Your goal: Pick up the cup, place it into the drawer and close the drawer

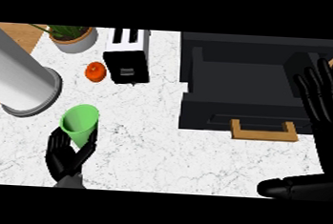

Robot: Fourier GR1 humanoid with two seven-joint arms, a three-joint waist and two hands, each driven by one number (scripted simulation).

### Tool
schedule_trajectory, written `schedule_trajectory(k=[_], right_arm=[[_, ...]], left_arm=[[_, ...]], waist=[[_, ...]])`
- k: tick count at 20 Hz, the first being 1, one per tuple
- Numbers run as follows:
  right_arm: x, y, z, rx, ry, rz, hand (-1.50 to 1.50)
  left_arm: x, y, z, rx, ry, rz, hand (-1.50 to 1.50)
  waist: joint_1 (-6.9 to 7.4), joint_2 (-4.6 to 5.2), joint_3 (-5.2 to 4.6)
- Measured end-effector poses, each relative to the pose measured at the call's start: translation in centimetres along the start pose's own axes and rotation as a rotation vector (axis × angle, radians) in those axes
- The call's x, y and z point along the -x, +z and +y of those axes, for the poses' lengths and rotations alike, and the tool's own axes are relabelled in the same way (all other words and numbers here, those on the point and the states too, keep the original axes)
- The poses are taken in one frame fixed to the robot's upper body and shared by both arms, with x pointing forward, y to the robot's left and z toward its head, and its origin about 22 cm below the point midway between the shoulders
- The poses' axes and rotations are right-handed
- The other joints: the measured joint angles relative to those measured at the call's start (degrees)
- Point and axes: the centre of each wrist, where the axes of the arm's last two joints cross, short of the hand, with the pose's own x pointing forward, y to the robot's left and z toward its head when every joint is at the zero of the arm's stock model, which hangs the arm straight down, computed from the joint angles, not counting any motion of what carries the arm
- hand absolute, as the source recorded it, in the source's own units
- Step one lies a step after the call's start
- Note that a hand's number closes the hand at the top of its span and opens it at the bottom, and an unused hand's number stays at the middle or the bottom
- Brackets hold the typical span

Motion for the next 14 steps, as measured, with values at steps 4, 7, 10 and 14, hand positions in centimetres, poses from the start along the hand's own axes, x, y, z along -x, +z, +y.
schedule_trajectory(k=[4,7,10,14], right_arm=[[0.4,0.0,-0.1,0.006,0.006,-0.002,-1.50],[0.5,-0.2,0.3,0.004,0.007,-0.007,-1.50],[0.3,-0.1,0.3,0.000,0.003,-0.004,-1.50],[0.1,-0.1,0.7,0.000,0.004,0.000,-1.50]], left_arm=[[-0.5,-1.3,0.2,0.061,-0.016,-0.027,1.50],[-0.8,-2.2,0.1,0.238,0.010,0.002,1.50],[-1.1,-3.1,0.0,0.412,0.036,0.033,1.50],[-1.7,-4.5,-1.4,0.519,0.060,0.014,1.50]], waist=[[-0.02,0.02,0.00],[-0.24,0.06,-0.03],[-0.52,0.05,-0.05],[-0.25,0.00,-0.02]])
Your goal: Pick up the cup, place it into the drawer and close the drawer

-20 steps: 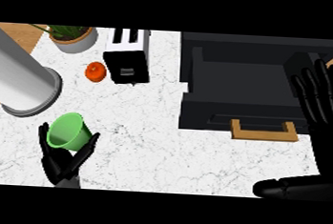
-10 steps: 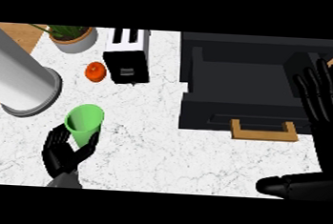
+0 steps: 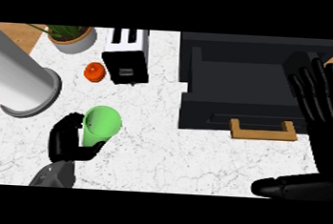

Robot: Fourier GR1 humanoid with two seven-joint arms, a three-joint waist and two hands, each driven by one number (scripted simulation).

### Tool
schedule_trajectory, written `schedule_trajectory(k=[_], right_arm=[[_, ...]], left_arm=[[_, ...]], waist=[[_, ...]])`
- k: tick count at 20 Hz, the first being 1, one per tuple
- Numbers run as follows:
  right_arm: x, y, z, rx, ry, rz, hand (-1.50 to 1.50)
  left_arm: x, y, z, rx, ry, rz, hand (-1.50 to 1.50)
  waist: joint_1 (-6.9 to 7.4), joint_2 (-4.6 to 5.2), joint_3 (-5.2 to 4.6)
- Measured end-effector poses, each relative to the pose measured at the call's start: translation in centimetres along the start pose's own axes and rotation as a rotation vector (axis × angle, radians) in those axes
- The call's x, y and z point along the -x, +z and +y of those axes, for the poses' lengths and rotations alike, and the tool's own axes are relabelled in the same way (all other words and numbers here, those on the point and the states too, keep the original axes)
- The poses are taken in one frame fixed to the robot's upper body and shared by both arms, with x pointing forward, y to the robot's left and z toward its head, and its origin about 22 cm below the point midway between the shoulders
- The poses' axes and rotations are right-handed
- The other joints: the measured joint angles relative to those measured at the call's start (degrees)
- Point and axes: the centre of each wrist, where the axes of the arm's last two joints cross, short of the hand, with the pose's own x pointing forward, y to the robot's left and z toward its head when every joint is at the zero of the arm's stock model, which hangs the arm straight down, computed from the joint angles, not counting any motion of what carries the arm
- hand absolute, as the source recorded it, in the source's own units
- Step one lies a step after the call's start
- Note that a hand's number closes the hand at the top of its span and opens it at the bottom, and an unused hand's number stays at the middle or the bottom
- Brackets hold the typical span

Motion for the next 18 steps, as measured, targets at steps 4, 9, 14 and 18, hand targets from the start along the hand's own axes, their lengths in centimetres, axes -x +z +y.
schedule_trajectory(k=[4,9,14,18], right_arm=[[-0.1,0.7,-0.2,0.011,-0.002,-0.002,-1.50],[-0.3,0.6,-0.6,0.018,0.002,0.004,-1.50],[-0.1,0.6,-0.5,0.021,0.006,0.015,-1.50],[-0.2,0.3,-0.5,0.018,0.005,0.009,-1.50]], left_arm=[[-0.8,-0.7,-0.5,0.067,0.034,-0.039,1.50],[-2.8,-3.0,-2.0,0.186,0.075,-0.091,1.50],[-5.3,-4.6,-5.6,0.296,0.105,-0.114,1.50],[-8.1,-6.4,-8.8,0.343,0.133,-0.124,1.50]], waist=[[0.33,-0.11,0.03],[0.60,-0.19,0.07],[0.76,-0.24,0.08],[0.70,-0.20,0.09]])
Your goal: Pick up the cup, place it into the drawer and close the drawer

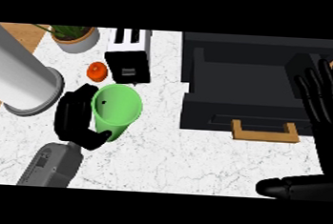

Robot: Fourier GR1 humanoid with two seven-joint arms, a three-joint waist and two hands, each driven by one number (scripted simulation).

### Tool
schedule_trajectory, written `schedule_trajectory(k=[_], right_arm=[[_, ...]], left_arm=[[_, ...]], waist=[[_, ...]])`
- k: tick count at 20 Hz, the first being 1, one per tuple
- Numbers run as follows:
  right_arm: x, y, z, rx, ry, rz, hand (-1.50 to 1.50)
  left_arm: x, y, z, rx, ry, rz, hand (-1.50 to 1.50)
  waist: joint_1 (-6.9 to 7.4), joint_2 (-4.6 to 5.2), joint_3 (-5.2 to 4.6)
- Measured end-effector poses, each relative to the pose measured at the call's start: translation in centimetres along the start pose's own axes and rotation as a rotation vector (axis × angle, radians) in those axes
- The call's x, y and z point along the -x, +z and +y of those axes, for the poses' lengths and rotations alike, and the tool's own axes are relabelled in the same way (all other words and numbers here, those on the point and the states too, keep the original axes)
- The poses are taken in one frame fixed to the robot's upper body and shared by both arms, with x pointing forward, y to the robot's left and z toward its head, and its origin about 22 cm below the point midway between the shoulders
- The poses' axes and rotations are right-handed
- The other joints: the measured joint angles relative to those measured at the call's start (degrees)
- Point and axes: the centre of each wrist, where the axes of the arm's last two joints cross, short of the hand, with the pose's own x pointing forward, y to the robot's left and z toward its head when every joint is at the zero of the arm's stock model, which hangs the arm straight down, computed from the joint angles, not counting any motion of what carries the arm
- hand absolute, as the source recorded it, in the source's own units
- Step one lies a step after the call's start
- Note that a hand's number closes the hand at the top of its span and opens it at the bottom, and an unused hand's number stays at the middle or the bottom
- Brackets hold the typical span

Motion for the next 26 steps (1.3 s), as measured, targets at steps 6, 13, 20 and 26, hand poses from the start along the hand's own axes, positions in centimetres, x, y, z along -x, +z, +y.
schedule_trajectory(k=[6,13,20,26], right_arm=[[0.1,0.4,-0.6,0.007,-0.005,0.003,-1.50],[0.4,0.7,-1.2,0.013,0.006,-0.004,-1.50],[1.0,0.3,-0.6,0.006,0.007,-0.003,-1.50],[0.9,0.6,-0.5,0.011,0.011,0.003,-1.50]], left_arm=[[-3.3,-5.6,-4.2,0.028,0.023,-0.016,1.50],[-6.2,-10.4,-8.1,0.064,-0.005,-0.026,1.50],[-7.3,-14.5,-12.6,0.083,-0.055,-0.013,1.50],[-7.2,-16.9,-15.0,0.107,-0.087,0.017,1.50]], waist=[[-0.26,0.03,-0.02],[-0.47,0.10,-0.02],[-0.63,0.16,-0.03],[-0.77,0.19,-0.03]])
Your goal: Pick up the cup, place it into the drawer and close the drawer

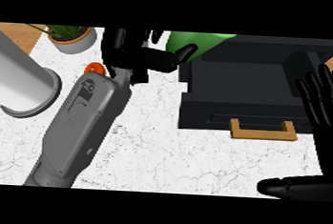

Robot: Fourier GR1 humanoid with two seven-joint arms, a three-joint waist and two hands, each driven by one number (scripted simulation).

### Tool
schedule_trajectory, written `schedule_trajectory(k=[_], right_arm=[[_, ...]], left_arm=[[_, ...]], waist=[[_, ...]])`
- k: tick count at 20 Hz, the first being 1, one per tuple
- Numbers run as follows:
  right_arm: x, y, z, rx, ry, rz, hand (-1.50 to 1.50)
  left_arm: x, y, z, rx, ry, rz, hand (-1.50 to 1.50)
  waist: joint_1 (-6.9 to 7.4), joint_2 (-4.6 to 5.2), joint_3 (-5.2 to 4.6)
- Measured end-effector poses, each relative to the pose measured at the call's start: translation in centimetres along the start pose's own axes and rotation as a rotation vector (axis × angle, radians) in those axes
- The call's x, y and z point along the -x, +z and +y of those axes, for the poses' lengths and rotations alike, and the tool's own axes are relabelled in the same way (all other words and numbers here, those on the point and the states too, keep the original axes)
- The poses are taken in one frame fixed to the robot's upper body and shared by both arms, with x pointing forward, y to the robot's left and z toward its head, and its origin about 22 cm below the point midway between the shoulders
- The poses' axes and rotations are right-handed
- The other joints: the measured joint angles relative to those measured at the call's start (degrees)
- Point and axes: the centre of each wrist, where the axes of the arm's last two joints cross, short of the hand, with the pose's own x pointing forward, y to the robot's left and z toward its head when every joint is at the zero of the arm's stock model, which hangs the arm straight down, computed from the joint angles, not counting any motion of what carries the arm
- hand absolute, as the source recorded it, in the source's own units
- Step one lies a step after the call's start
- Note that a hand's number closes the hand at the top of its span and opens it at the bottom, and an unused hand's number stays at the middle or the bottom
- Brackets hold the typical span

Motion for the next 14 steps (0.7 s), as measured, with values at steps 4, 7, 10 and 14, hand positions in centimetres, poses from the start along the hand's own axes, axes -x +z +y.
schedule_trajectory(k=[4,7,10,14], right_arm=[[-0.2,0.0,-0.5,-0.004,-0.005,0.001,-1.50],[-0.2,-0.1,-0.7,-0.015,-0.001,0.001,-1.50],[0.0,-0.1,-1.4,-0.020,-0.005,0.003,-1.50],[0.7,0.0,-1.4,-0.020,0.000,0.001,-1.50]], left_arm=[[0.4,-2.1,-2.0,0.011,-0.035,0.028,1.50],[0.6,-2.8,-3.5,0.011,-0.050,0.049,1.50],[1.1,-3.6,-4.3,0.007,-0.060,0.065,1.50],[1.9,-4.1,-5.2,-0.001,-0.079,0.089,1.50]], waist=[[-0.40,0.09,0.00],[-0.61,0.11,0.01],[-0.71,0.16,0.01],[-0.98,0.22,0.01]])
